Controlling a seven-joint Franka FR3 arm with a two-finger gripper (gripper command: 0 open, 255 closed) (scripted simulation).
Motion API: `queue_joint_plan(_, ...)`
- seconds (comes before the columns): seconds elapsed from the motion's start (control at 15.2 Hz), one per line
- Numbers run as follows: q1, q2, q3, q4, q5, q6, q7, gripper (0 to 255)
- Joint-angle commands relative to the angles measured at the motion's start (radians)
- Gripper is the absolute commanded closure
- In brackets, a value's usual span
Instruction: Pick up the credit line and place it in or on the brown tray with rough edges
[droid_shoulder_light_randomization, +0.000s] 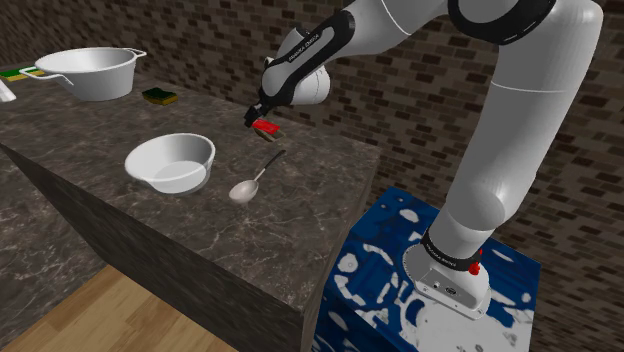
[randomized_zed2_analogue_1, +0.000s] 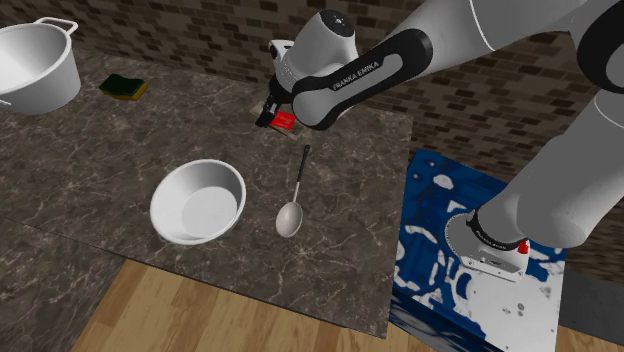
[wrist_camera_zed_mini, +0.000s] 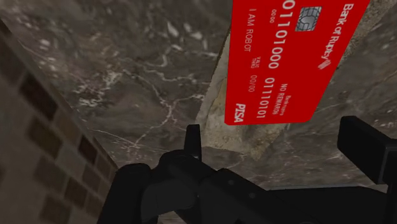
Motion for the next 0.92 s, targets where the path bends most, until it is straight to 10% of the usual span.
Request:
queue_joint_plan(0.0, 0.0, 0.0, 0.0, 0.0, 0.0, 0.0, 0.0, 0)
queue_joint_plan(0.86, -0.019, -0.143, 0.004, -0.064, 0.031, -0.081, -0.017, 0)
